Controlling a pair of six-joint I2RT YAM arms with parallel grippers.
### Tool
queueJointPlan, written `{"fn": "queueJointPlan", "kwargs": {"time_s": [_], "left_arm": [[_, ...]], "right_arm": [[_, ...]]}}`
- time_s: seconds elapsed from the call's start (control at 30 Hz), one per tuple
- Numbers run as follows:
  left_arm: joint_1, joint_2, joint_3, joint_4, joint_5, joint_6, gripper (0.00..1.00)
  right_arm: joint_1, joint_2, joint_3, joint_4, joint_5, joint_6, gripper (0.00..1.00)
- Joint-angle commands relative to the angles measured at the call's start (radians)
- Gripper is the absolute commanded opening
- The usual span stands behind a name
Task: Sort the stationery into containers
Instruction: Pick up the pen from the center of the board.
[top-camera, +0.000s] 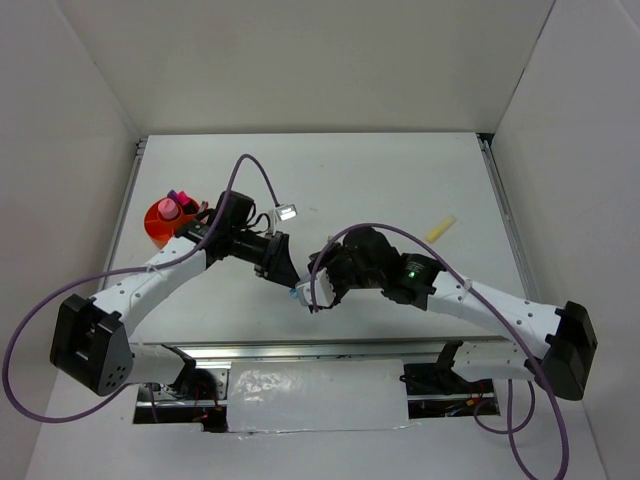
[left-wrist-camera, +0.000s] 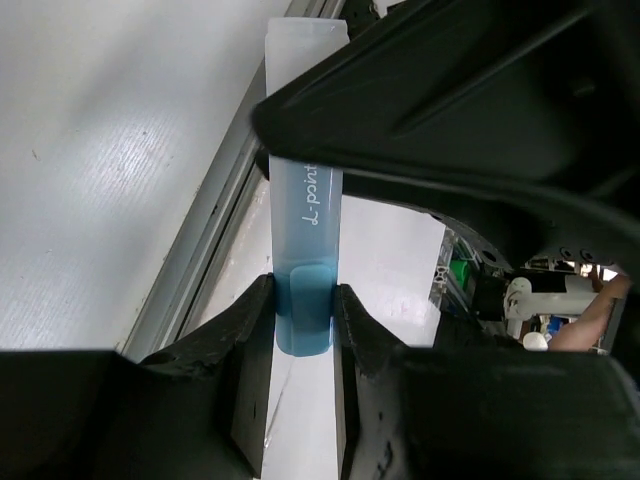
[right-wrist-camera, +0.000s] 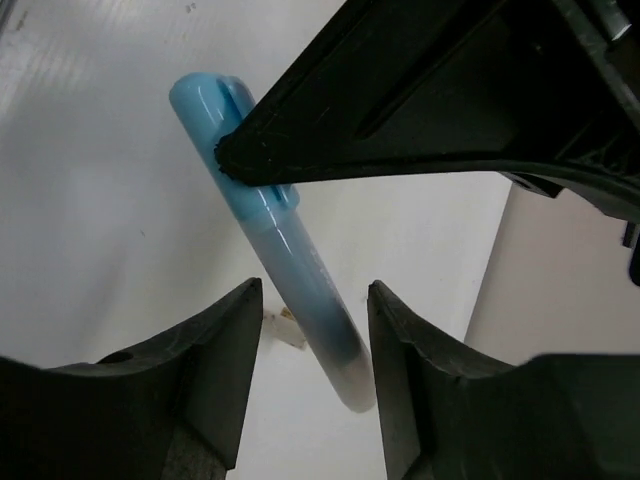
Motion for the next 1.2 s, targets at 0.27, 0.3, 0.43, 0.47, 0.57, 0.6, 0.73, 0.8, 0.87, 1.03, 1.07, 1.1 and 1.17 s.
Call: {"fn": "queueJointPlan", "kwargs": {"time_s": [0.27,0.3,0.43,0.47,0.57,0.6,0.73,0.8,0.87,1.03,1.07,1.1,1.17], "left_arm": [[0.091,-0.074,0.061,-0.029,0.041,0.023,0.83],[0.114,-0.084,0.058,-0.018,0.049,0.017,0.99],[0.327,-0.186,0.053,0.158,0.061,-0.105,0.99],[0.366,-0.206,0.053,0.189,0.053,-0.13,0.99],[0.533,-0.295,-0.003,0.425,0.075,-0.288,0.99],[0.559,-0.324,-0.06,0.521,0.079,-0.337,0.99],[0.587,-0.391,-0.151,0.842,0.099,-0.567,0.9],[0.555,-0.383,-0.175,1.009,0.11,-0.63,0.7],[0.529,-0.366,-0.189,1.097,0.109,-0.704,0.64],[0.419,-0.337,-0.195,1.377,0.112,-0.805,0.65],[0.403,-0.334,-0.194,1.401,0.109,-0.813,0.66],[0.377,-0.335,-0.191,1.416,0.092,-0.813,0.68],[0.356,-0.34,-0.189,1.434,0.075,-0.814,0.7]], "right_arm": [[0.026,0.007,-0.019,0.115,0.048,-0.083,0.06],[0.024,0.002,-0.033,0.135,0.05,-0.082,0.05],[0.002,-0.045,-0.045,0.144,0.039,-0.016,0.03],[-0.006,-0.05,-0.045,0.144,0.036,0.018,0.02],[-0.052,-0.068,-0.021,0.176,-0.002,0.244,0.0],[-0.073,-0.067,0.016,0.178,-0.025,0.432,0.0],[-0.161,-0.004,0.16,0.132,-0.203,0.861,0.0],[-0.19,0.001,0.193,0.172,-0.309,1.051,0.0],[-0.198,0.002,0.215,0.221,-0.363,1.147,0.0],[-0.215,0.042,0.269,0.266,-0.482,1.363,0.0],[-0.222,0.051,0.283,0.279,-0.501,1.413,0.0],[-0.23,0.064,0.288,0.292,-0.53,1.437,0.0],[-0.233,0.076,0.295,0.324,-0.545,1.489,0.0]]}}
